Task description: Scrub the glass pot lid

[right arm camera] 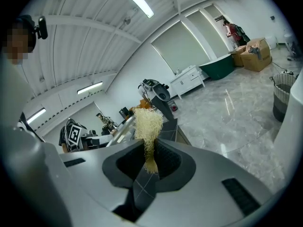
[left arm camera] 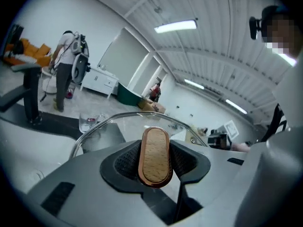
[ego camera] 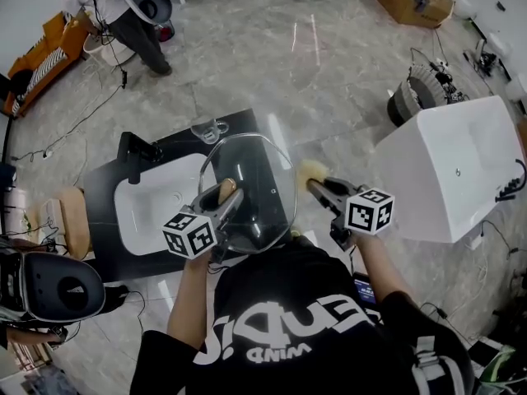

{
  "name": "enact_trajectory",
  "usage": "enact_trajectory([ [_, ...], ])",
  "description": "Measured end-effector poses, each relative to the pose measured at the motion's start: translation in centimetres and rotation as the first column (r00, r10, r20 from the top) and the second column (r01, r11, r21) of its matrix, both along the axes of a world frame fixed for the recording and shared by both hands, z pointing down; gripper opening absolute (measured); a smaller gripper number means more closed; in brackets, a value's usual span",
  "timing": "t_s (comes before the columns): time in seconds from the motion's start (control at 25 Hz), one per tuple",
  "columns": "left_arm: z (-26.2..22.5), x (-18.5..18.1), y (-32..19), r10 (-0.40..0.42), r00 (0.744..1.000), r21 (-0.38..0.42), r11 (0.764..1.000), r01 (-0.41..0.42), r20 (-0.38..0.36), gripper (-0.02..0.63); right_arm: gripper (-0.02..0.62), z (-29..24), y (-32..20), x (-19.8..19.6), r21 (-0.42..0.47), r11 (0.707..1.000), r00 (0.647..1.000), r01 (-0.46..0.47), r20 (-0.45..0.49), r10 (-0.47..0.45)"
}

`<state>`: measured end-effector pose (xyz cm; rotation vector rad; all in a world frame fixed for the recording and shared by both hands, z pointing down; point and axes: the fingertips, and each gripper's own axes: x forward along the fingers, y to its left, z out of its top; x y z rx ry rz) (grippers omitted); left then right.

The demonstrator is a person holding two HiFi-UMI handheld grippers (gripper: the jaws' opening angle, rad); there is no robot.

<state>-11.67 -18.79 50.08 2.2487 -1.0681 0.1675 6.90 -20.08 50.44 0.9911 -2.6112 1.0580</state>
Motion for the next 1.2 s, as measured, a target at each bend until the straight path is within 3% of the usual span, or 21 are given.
enact_trajectory([
  [0.12,1.2,0.6,-0.2,0.031,0.994,0.000,1.000,-0.031,0.104,0.178,0.046,0.2,-0.1,0.4,0.003,1.000,1.000,-0.018,-0.009,0.018],
  [0.4,4.3,1.1,-0.6,0.063,0.982,-0.042,0.998,-0.056,0.176,0.178,0.046,1.1,-0.2,1.7,-0.001,0.997,0.996,-0.082,-0.032,0.082],
  [0.68,8.4,1.9,-1.0,0.101,0.947,-0.097,0.992,-0.074,0.304,0.178,0.046,1.0,0.4,2.6,0.002,0.993,0.993,-0.121,-0.010,0.121],
  [1.0,12.4,2.9,-1.5,0.159,0.879,-0.151,0.983,-0.101,0.450,0.178,0.046,0.8,1.3,3.3,0.001,0.987,0.987,-0.159,0.002,0.159],
  [1.2,14.4,3.3,-1.5,0.198,0.842,-0.191,0.975,-0.116,0.502,0.178,0.046,1.0,1.7,4.3,-0.004,0.983,0.983,-0.185,-0.001,0.185],
])
